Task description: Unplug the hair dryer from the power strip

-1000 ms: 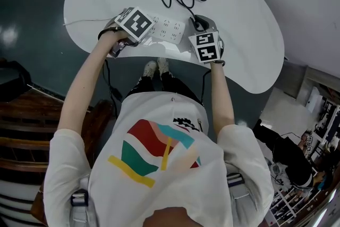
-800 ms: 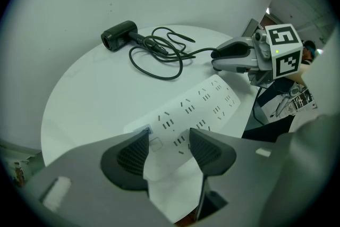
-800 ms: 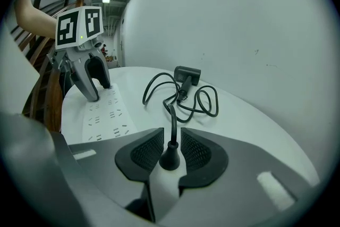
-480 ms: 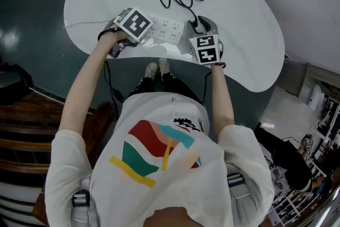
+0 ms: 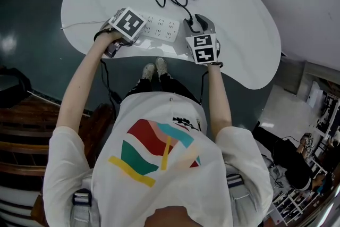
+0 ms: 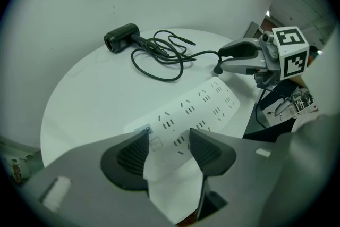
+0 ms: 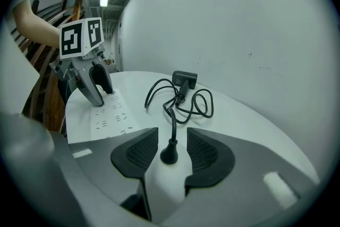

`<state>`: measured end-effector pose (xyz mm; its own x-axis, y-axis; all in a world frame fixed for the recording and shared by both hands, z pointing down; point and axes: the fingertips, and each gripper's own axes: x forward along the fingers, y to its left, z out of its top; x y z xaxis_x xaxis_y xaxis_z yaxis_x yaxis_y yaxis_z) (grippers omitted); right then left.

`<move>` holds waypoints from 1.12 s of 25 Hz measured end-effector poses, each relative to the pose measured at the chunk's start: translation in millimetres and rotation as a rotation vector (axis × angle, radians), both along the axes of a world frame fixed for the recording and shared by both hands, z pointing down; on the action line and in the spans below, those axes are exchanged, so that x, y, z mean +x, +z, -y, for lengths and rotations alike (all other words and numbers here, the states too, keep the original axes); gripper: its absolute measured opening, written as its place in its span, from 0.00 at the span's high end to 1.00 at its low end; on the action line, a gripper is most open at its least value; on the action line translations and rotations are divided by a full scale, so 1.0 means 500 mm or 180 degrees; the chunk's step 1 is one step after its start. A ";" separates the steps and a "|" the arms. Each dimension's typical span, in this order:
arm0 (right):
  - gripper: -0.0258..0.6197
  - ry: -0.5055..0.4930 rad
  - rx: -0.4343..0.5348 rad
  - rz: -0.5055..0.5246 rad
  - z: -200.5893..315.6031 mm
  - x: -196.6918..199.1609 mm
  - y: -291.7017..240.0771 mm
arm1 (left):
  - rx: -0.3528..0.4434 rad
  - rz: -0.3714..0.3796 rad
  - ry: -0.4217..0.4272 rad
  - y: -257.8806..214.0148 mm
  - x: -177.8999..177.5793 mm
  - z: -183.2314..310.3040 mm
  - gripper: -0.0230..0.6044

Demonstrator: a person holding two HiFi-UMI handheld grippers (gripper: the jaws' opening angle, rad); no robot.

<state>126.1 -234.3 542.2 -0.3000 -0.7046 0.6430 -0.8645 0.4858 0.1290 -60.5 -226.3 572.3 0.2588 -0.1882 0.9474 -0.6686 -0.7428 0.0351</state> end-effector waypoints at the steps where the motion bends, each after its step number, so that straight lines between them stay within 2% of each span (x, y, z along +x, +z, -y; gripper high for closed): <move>1: 0.70 -0.0009 0.0021 0.0017 0.000 -0.002 -0.006 | 0.0055 -0.0073 0.0007 -0.004 0.007 0.007 0.59; 4: 0.69 -0.0033 0.0073 0.0034 0.002 -0.002 -0.027 | -0.0305 -0.0096 -0.0105 0.005 0.008 -0.028 0.58; 6: 0.69 -0.0045 0.0128 0.0053 0.005 0.000 -0.043 | -0.0358 -0.0041 -0.0153 0.006 0.010 -0.030 0.60; 7: 0.69 -0.0051 0.0153 0.0061 0.007 0.000 -0.051 | -0.0337 -0.0056 -0.0167 0.003 0.016 -0.027 0.65; 8: 0.70 -0.0057 0.0182 0.0070 0.009 0.000 -0.060 | -0.0282 -0.0063 -0.0177 -0.002 0.020 -0.021 0.68; 11: 0.70 -0.0061 0.0318 0.0152 0.022 -0.004 -0.102 | -0.0066 -0.0054 -0.0216 -0.038 0.023 0.009 0.68; 13: 0.70 -0.0014 0.0447 0.0207 0.036 -0.003 -0.141 | 0.0119 -0.0156 -0.0222 -0.075 0.042 0.036 0.69; 16: 0.73 0.0173 0.0674 0.0208 0.059 0.016 -0.205 | 0.0561 -0.0389 -0.0127 -0.154 0.080 0.080 0.73; 19: 0.74 0.0282 0.0919 0.0445 0.073 0.026 -0.288 | 0.0743 -0.0876 -0.0258 -0.233 0.115 0.090 0.82; 21: 0.75 0.0293 0.1099 0.0654 0.075 0.025 -0.351 | 0.1018 -0.1319 -0.0384 -0.314 0.138 0.102 0.88; 23: 0.75 0.0290 0.1256 0.0828 0.072 0.023 -0.407 | 0.1376 -0.1868 -0.0499 -0.405 0.154 0.109 0.96; 25: 0.76 0.0273 0.1386 0.0983 0.065 0.017 -0.456 | 0.1701 -0.2490 -0.0590 -0.492 0.160 0.104 0.96; 26: 0.76 0.0253 0.1443 0.1044 0.059 0.012 -0.477 | 0.1832 -0.2727 -0.0673 -0.526 0.157 0.099 0.96; 28: 0.78 0.0215 0.1561 0.1118 0.041 0.001 -0.514 | 0.2124 -0.2932 -0.0887 -0.575 0.137 0.090 0.96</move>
<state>126.4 -254.8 285.4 -0.3797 -0.9186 0.1093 -0.9228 0.3844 0.0253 8.1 -271.1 284.9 0.6673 -0.7358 0.1152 -0.7364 -0.6288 0.2496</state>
